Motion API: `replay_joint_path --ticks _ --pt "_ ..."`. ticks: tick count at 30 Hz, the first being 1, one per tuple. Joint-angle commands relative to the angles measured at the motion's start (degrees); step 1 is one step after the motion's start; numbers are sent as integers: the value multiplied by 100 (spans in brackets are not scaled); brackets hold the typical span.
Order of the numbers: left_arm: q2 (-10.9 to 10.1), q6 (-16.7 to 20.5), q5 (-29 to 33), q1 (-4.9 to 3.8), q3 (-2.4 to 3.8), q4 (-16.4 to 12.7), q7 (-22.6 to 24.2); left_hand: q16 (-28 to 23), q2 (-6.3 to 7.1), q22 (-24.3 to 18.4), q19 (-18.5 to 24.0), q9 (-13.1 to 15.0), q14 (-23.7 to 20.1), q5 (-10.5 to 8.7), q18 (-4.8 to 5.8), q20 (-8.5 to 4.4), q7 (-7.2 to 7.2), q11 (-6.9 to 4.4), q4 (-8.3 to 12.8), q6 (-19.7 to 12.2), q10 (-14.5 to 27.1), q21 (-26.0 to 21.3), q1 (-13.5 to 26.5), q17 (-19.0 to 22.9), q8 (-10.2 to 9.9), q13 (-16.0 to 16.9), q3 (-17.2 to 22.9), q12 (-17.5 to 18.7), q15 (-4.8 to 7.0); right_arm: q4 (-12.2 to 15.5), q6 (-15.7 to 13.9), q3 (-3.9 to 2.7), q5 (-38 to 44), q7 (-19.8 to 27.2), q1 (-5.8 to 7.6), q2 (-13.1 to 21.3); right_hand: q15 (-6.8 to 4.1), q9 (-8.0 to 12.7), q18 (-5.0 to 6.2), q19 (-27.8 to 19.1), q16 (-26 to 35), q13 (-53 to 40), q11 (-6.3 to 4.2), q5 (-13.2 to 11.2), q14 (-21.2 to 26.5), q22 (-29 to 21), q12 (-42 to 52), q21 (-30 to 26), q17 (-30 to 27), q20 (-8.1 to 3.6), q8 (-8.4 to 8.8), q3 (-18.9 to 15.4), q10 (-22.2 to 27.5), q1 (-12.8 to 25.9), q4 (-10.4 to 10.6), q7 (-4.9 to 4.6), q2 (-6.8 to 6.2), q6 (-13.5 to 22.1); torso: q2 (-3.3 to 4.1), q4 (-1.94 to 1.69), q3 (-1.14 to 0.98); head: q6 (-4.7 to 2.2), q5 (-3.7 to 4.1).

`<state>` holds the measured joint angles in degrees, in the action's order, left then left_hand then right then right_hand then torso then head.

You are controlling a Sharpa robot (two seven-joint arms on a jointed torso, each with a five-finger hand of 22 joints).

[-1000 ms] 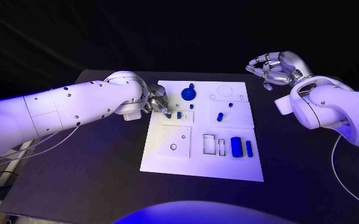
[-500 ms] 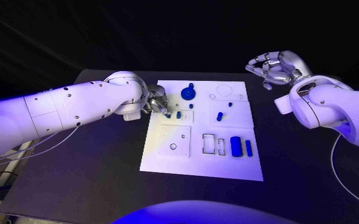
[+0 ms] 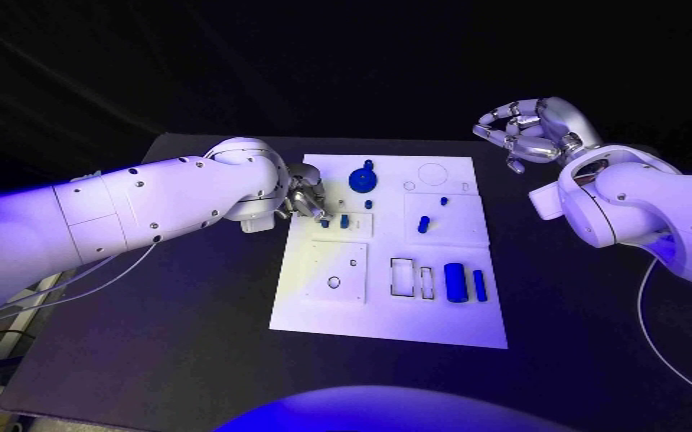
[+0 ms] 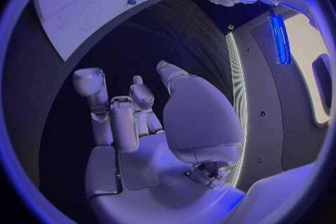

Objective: Assemble the parts on the task board

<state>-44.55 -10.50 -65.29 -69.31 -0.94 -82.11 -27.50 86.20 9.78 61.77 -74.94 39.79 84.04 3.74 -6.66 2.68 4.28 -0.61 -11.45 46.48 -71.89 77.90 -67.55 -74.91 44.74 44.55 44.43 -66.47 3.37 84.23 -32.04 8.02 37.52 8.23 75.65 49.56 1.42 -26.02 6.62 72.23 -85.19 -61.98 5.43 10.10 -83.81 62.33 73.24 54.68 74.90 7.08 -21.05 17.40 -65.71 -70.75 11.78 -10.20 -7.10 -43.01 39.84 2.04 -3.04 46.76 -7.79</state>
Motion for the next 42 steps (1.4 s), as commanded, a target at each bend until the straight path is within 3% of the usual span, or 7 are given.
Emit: replay_joint_path --ticks 1,10,14,23,26,30,42 --pt "48 -159 8 48 -23 -23 -16 37 -2 21 -42 -3 406 59 109 -11 -27 11 989 45 -59 26 -3 -750 8 25 1022 -27 52 2 -12 -2 42 7 -3 0 -38 -7 95 35 19 -1 -5 -26 -256 10 17 33 318 -20 -25 -24 3 -58 -6 7 18 51 -1 1 -1 9 8" --pt "55 -295 14 57 -25 8 -64 53 77 58 -62 19 413 451 116 -39 -60 -19 1003 91 -129 46 173 -775 14 32 1030 -1 79 -6 -10 -2 35 12 -11 1 -39 -4 95 37 22 9 -6 -28 -255 10 17 26 312 -21 -39 -47 4 -60 20 8 28 55 -5 -2 -2 21 13" --pt "51 -274 42 58 -25 29 -88 54 125 62 -62 25 413 498 118 -40 -77 -26 936 80 -161 43 300 -776 5 68 893 -15 80 -6 -13 -2 32 16 -14 3 -39 -4 95 37 22 9 -6 -28 -255 10 17 26 312 -21 -39 -47 4 -60 20 8 28 55 -4 -3 -1 20 18" --pt "30 -184 131 58 -25 46 -111 35 333 40 -63 -92 400 350 120 -57 -106 -37 78 247 -128 3 1083 -730 -143 101 -252 -21 92 -9 -14 -2 21 28 -17 9 -38 -1 101 25 32 38 -5 -22 -248 -11 1 -4 290 -21 -44 -66 27 -51 40 7 27 64 -3 1 4 9 24" --pt "16 -123 187 58 -24 52 -128 19 303 62 -79 -124 391 363 124 -40 -88 -18 -281 258 -81 3 1231 -695 -201 64 -731 8 75 -10 -13 -2 14 34 -19 9 -38 2 102 22 36 42 -4 -4 -246 -14 0 -12 284 -21 -47 -87 30 -41 60 6 22 73 -2 1 2 1 29" --pt "-7 -61 214 59 -23 56 -137 22 272 60 -81 -134 392 373 123 -36 -89 -16 -501 269 -77 -3 1237 -699 -226 86 -1082 -1 73 -13 -2 -2 10 34 -20 10 -37 4 103 19 35 46 -3 11 -247 -20 -1 -23 288 -20 -52 -102 33 -34 77 6 22 78 0 3 1 2 31" --pt "-45 254 266 60 -13 40 -1 25 110 60 -84 -137 394 389 121 -43 -107 -29 -540 300 -84 -9 1400 -704 -234 113 -1390 -13 83 -16 10 -2 7 28 -26 8 -36 7 104 16 36 51 -3 38 -246 -23 0 -33 286 -20 -61 -127 35 -19 112 6 30 86 -4 3 2 -4 39"
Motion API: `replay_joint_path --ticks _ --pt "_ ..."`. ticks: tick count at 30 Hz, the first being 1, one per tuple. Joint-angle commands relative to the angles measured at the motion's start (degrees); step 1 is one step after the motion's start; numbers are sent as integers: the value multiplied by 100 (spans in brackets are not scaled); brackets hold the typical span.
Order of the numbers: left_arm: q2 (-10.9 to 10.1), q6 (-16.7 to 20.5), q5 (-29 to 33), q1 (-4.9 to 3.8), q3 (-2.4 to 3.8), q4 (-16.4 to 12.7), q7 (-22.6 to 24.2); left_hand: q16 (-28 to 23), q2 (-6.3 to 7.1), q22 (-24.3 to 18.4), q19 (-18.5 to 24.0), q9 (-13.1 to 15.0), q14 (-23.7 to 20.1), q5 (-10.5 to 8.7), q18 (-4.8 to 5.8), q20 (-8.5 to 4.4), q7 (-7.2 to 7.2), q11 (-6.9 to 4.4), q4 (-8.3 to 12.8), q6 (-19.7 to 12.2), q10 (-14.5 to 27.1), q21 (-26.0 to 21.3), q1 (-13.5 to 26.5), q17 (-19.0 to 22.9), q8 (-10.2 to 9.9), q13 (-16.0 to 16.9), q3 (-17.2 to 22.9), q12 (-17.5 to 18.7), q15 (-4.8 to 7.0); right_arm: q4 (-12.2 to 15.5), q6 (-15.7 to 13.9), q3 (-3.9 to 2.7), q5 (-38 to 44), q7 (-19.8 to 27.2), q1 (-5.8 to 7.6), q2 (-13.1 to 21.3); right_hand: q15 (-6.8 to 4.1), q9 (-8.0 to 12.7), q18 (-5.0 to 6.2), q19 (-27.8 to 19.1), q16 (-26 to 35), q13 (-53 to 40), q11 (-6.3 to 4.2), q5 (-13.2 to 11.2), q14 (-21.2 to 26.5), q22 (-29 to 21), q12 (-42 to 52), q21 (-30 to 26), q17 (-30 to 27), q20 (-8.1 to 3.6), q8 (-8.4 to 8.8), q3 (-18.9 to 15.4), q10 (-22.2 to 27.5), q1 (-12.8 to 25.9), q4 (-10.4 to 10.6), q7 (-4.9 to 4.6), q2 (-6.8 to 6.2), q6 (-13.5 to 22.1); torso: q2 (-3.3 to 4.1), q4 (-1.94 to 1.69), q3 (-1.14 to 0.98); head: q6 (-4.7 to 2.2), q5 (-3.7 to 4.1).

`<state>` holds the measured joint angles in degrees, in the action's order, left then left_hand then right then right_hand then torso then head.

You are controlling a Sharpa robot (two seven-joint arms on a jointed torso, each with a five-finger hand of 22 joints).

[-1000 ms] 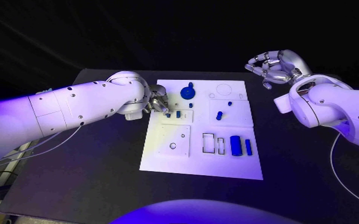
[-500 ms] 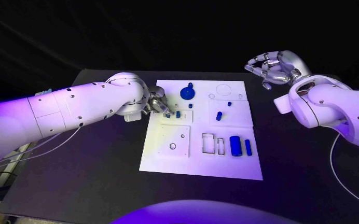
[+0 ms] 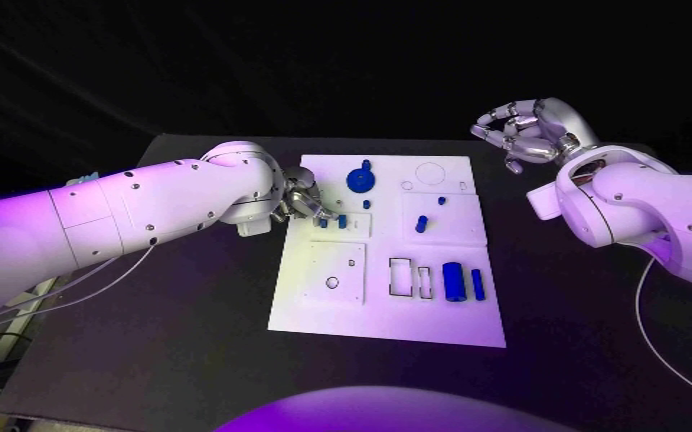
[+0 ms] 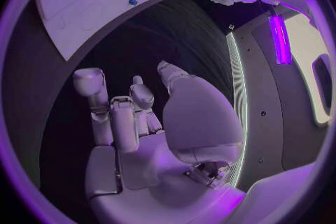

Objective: Assemble the parts on the task board

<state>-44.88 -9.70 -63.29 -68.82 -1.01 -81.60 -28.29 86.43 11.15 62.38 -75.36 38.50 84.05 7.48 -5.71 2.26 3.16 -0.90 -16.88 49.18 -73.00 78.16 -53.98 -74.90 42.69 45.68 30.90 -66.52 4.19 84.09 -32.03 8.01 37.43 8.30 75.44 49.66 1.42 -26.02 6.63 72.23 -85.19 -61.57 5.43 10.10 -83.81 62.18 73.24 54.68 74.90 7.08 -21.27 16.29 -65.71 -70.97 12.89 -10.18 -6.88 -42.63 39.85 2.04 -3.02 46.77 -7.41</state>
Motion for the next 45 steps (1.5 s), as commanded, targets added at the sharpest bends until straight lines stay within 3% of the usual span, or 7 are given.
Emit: replay_joint_path --ticks 1,10,12,14,17,30,45 --pt "-21 222 86 12 2 -25 119 2 -54 7 -46 -8 393 18 28 -2 4 -1 1 30 29 -32 64 -703 -31 -5 -55 -4 1 -2 9 -1 16 21 -5 -2 -36 7 104 16 36 9 -3 38 -246 -8 0 -33 286 -20 -39 -16 35 3 2 3 8 48 -4 4 -1 -8 2" --pt "-163 1262 271 8 149 -209 938 -129 -245 -502 253 -50 313 94 -64 46 129 106 16 -327 393 -308 -5 -452 -203 -411 -200 259 -78 -15 4 -1 15 21 -12 -4 -36 7 104 16 36 9 -3 38 -246 -8 0 -33 286 -20 -39 -16 35 3 2 3 8 48 -6 -5 -5 -27 33" --pt "-172 1576 415 4 168 -220 1270 -604 -222 -1604 939 -82 -32 105 -253 146 296 266 32 -664 1170 -950 -389 384 -323 -1326 -126 868 -215 -17 2 -1 14 21 -13 -8 -36 7 104 16 36 9 -3 38 -246 -8 0 -33 286 -20 -39 -16 35 3 2 3 8 48 -8 -3 -6 -37 41" --pt "-163 1900 588 2 181 -221 1661 -1292 -143 -2882 1759 -147 -590 105 -466 284 470 429 45 -956 1619 -1826 -802 1428 -382 -1407 -77 1014 -374 -19 0 -1 12 22 -13 -13 -36 7 104 16 36 9 -3 38 -246 -8 0 -33 286 -20 -39 -16 35 3 2 3 8 48 -10 3 -10 -47 42" --pt "-118 2221 713 0 190 -218 2220 -2722 0 -3223 2056 -312 -1841 89 -462 478 709 664 166 -1325 2295 -2431 -1495 3309 -508 -1700 114 1408 -591 -21 0 -1 11 26 -13 -20 -36 8 105 13 43 14 -3 49 -241 -13 -1 -42 271 -20 -43 -24 38 6 16 3 15 51 1 12 -7 -68 57" --pt "323 2214 -1156 66 -24 18 3195 -2871 232 -3403 2073 -1393 -2192 27 -479 581 770 802 964 -1180 2834 -2747 -2713 3812 -1032 -3093 287 2672 -695 -19 23 -1 -20 46 -14 -29 -36 9 106 11 46 14 -3 54 -239 -16 0 -47 264 -20 -45 -25 38 0 17 3 19 52 -1 7 -3 -106 116" --pt "727 1699 -2516 115 -197 466 3077 -2165 327 -3113 1943 -1918 -1786 -95 -486 584 693 798 1007 -781 2770 -2288 -2621 3740 -1432 -3655 166 3202 -688 -23 28 -1 -21 49 -21 -39 -36 10 105 13 43 14 -3 59 -241 -11 0 -43 272 -20 -47 -24 38 -10 16 4 23 54 8 2 4 -137 137"
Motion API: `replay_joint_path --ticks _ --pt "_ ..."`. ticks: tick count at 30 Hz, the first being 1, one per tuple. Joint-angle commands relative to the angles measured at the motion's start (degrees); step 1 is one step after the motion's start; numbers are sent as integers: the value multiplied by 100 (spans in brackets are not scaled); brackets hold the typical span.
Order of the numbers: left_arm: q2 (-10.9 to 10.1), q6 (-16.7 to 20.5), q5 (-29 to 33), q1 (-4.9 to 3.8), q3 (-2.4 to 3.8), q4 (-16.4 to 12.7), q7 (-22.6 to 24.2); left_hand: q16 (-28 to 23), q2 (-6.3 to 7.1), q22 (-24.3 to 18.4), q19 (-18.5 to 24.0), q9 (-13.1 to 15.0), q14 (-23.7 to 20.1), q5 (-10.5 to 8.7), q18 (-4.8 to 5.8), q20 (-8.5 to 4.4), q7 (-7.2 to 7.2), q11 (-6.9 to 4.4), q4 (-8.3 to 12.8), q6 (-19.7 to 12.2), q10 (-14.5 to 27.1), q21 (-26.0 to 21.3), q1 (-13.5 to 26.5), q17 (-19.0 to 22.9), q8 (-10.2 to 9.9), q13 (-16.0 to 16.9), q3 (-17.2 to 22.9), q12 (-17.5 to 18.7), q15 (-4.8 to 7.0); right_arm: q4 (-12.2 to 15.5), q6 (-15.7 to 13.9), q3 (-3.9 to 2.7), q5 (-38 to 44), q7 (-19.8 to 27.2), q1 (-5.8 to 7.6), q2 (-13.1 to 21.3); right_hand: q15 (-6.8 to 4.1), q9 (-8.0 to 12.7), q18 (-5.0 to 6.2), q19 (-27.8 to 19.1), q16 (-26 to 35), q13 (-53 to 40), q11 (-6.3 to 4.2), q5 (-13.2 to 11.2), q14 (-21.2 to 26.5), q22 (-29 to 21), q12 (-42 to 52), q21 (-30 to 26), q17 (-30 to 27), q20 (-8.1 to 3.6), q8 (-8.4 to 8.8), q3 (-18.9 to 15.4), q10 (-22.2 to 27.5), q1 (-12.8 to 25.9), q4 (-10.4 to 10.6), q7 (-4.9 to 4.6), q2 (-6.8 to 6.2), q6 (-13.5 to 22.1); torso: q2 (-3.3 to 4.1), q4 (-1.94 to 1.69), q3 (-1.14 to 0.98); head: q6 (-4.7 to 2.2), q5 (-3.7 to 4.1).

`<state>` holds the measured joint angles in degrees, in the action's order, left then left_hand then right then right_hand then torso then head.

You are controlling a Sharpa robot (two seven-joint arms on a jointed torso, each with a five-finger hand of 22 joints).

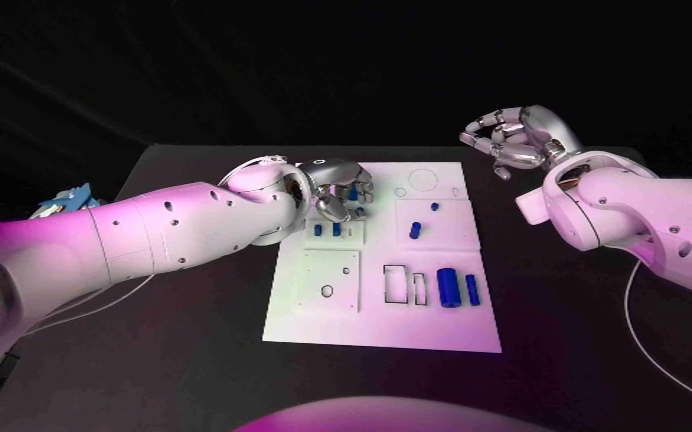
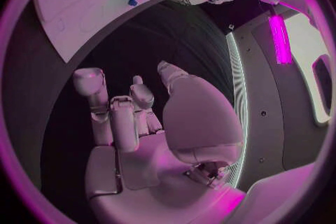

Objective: Assemble the parts on the task board

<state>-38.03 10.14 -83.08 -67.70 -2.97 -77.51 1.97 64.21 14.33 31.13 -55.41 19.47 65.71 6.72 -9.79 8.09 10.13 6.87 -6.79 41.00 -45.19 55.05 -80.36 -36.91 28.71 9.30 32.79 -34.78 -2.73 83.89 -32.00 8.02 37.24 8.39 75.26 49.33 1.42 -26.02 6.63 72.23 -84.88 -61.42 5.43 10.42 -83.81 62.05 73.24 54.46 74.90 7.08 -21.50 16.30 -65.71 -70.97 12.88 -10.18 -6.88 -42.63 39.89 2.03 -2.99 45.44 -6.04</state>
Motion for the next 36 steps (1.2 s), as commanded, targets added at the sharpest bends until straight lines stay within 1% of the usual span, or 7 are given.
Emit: replay_joint_path --ticks 1,4,10,16,20,24,36 --pt "67 -295 -574 4 -3 94 42 124 9 24 -71 -35 100 -19 -79 0 -7 21 2 47 -6 48 9 -113 -55 -38 -28 49 5 -4 25 -2 -3 41 -5 -8 -36 9 105 13 11 -1 -3 26 -241 1 0 -20 272 -20 -24 -25 37 -10 17 4 23 54 4 4 1 -5 -1" --pt "136 -310 -658 5 -5 189 16 250 3 55 -107 -78 193 -15 -79 0 -7 28 12 65 16 105 -13 -204 -99 -88 -33 102 2 -6 26 -2 -2 42 -7 -15 -36 9 105 13 11 -1 -3 26 -241 1 0 -20 272 -20 -24 -25 37 -10 17 4 23 54 -7 3 -4 -5 0" --pt "217 -357 -716 4 17 280 -38 451 -42 102 -147 -126 345 -9 -81 -1 -12 33 31 122 -7 189 -61 -409 -142 -143 5 145 -1 -7 26 -2 -2 41 -11 -17 -36 9 105 13 11 -1 -3 26 -241 1 0 -20 272 -20 -24 -25 37 -10 17 4 23 54 0 6 -4 -8 10" --pt "276 -439 -731 3 27 335 -94 524 -65 134 -161 -156 386 -6 -82 -5 -15 28 40 185 -61 244 -82 -431 -166 -174 46 159 4 -6 24 -2 0 40 -12 -15 -36 9 105 13 11 -1 -3 26 -241 1 0 -20 272 -20 -24 -25 37 -10 17 4 23 54 -3 -2 -7 1 21" --pt "338 -490 -752 3 29 394 -148 616 -118 179 -167 -192 441 -8 -82 -14 -17 26 78 259 -103 318 -145 -496 -197 -219 145 193 9 -5 26 -2 0 41 -12 -20 -37 11 104 18 9 -2 -4 35 -243 9 4 -16 279 -20 -32 -30 36 -29 22 4 34 58 -1 -5 -2 -3 23" --pt "379 -545 -763 4 29 438 -200 806 -175 239 -194 -223 615 -19 -85 -27 -16 8 96 362 -215 422 -167 -736 -218 -255 238 199 24 -8 29 -2 1 41 -14 -26 -37 11 104 18 9 -2 -4 35 -243 9 4 -16 279 -20 -32 -30 36 -29 22 4 34 58 -5 3 -6 0 11" --pt "429 -590 -769 4 32 517 -260 932 -223 361 -223 -266 720 -34 -80 -58 -28 -31 181 482 -396 583 -228 -822 -260 -290 377 195 59 -10 31 -2 3 41 -19 -31 -37 11 104 18 9 -2 -4 35 -243 9 4 -16 279 -20 -32 -30 36 -29 22 4 34 58 -6 -5 -4 18 23"
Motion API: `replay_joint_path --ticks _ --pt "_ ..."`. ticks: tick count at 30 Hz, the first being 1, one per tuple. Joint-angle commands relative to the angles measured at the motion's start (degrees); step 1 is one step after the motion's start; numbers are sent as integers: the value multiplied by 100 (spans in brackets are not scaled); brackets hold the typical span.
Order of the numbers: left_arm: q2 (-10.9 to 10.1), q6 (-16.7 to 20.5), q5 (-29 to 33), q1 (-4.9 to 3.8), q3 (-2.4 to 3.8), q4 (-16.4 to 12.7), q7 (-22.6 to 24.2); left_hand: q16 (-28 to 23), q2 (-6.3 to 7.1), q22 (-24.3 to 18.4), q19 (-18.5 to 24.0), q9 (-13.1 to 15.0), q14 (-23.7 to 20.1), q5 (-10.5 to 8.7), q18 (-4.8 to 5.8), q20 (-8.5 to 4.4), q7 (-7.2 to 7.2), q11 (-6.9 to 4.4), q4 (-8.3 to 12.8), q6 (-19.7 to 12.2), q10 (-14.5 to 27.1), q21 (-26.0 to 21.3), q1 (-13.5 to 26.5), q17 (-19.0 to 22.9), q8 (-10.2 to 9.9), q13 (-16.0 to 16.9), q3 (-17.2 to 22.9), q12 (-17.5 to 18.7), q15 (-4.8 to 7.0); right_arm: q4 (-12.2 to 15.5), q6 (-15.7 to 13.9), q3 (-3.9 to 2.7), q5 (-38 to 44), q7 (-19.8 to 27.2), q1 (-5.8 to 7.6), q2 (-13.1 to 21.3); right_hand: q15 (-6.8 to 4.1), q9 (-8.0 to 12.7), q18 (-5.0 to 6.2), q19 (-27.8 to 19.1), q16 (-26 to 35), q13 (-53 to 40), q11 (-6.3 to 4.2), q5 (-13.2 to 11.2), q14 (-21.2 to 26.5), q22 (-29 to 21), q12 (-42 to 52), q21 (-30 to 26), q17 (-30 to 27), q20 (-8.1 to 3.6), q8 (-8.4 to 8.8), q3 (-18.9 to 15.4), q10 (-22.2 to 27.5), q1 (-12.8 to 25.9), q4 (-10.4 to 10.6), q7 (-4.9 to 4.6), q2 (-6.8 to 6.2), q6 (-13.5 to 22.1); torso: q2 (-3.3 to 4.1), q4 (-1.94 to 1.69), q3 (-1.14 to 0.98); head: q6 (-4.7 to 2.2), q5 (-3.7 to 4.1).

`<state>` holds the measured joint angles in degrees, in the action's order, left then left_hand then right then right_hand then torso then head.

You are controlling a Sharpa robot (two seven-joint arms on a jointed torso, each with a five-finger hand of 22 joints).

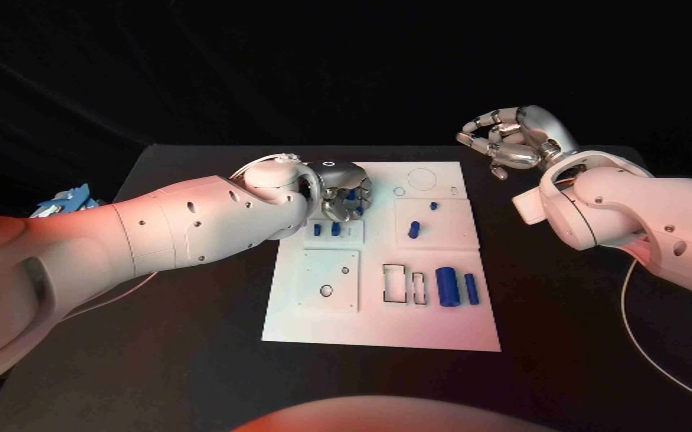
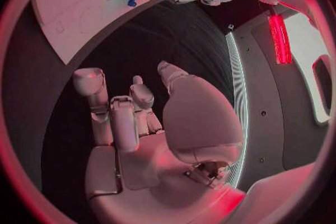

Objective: Assemble the parts on the task board

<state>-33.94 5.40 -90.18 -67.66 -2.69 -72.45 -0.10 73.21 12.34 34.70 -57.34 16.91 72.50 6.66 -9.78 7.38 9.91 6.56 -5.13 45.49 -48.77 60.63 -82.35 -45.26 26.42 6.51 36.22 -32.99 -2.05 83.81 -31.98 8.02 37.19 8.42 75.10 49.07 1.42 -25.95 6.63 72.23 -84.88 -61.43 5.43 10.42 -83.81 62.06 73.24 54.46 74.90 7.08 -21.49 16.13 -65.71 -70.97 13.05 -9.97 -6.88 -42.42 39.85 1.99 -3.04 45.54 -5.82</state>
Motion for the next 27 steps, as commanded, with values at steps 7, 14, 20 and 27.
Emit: replay_joint_path --ticks 7,14,20,27 --pt "28 -189 -60 1 4 40 -109 44 -12 46 -36 -22 44 -31 -74 8 -3 3 45 42 -34 65 -43 16 -48 -25 57 37 -8 -3 32 -2 9 38 -4 -4 -37 6 103 21 8 -14 -4 38 -244 12 14 -14 282 -20 -40 -18 22 -40 13 -16 42 37 -5 3 0 16 2" --pt "51 -237 -70 1 3 62 -115 105 -35 183 -96 -34 99 -35 -52 6 -1 -5 80 68 -94 166 -64 -78 -63 -27 93 24 -2 1 33 -2 9 40 -5 -2 -37 6 103 21 8 -14 -4 38 -244 12 14 -14 282 -20 -40 -18 22 -40 13 -16 42 37 -2 -5 0 23 9" --pt "82 -161 36 1 1 92 4 273 -163 619 -314 -27 296 -29 11 -52 -93 -143 190 326 -489 488 -102 -328 -68 13 169 -68 111 2 33 -2 9 41 -6 -5 -37 6 103 21 8 -14 -4 38 -244 12 14 -14 282 -20 -40 -18 22 -40 13 -16 42 37 -1 3 1 21 5" --pt "83 31 234 1 2 110 144 322 -188 827 -437 13 424 -38 49 -105 -151 -211 236 580 -755 641 -14 -413 -113 -9 171 69 174 3 33 -3 9 41 -6 -3 -38 7 101 27 4 -21 -5 39 -248 19 22 -8 291 -20 -48 -26 13 -48 21 -16 48 35 -4 -3 0 29 9"
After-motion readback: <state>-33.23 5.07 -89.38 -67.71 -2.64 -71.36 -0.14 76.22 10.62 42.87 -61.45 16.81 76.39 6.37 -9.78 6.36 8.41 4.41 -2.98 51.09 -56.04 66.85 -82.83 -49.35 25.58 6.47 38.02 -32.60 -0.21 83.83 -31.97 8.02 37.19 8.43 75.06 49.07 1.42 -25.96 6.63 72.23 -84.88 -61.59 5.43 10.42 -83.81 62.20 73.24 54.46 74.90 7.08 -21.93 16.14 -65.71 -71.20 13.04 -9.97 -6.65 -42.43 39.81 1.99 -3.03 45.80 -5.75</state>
